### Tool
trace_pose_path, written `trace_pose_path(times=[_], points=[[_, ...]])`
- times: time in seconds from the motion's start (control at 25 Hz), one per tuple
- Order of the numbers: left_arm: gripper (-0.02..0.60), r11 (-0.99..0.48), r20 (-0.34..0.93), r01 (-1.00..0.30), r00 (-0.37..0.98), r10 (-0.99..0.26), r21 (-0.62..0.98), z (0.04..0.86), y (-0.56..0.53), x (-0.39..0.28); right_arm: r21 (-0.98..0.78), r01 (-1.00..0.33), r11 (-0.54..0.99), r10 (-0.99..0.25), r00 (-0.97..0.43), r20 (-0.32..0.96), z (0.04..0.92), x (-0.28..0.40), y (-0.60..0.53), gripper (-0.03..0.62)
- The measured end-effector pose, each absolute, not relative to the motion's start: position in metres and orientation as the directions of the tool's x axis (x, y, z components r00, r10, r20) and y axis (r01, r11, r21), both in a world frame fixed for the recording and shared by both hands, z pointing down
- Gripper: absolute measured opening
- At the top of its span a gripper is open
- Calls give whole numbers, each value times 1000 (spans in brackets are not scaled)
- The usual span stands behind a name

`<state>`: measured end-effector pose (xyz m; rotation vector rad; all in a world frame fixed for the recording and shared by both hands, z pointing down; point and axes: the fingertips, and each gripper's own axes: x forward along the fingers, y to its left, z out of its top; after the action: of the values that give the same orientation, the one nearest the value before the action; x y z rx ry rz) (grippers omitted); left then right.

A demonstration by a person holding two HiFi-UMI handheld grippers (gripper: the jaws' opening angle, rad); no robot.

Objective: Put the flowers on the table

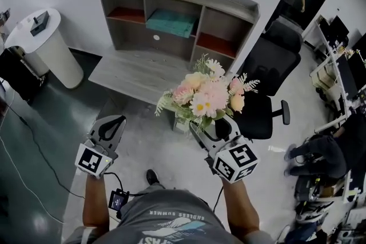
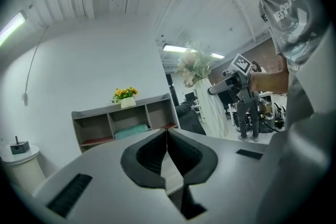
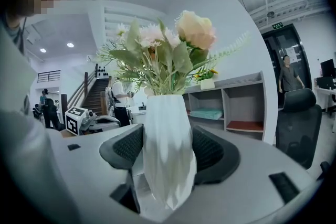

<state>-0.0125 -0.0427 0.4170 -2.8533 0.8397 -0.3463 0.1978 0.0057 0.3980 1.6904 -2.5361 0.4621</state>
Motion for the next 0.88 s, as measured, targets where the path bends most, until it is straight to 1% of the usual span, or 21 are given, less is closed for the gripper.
trace_pose_path(times=[0.16, 0.48, 0.8, 0.88], points=[[17, -853, 173, -469, 843, -510, -230, 421, -87, -22, -208, -922, 325, -903, -368, 220, 398, 189, -32, 307], [17, -869, 170, -443, 860, -482, -222, 425, -126, -44, -198, -939, 280, -918, -322, 232, 396, 172, -65, 307], [17, -857, 149, -473, 850, -505, -206, 420, -185, -94, -182, -947, 266, -922, -305, 238, 388, 135, -123, 307], [17, -850, 136, -487, 845, -517, -201, 422, -186, -99, -172, -947, 273, -921, -309, 238, 386, 134, -125, 307]])
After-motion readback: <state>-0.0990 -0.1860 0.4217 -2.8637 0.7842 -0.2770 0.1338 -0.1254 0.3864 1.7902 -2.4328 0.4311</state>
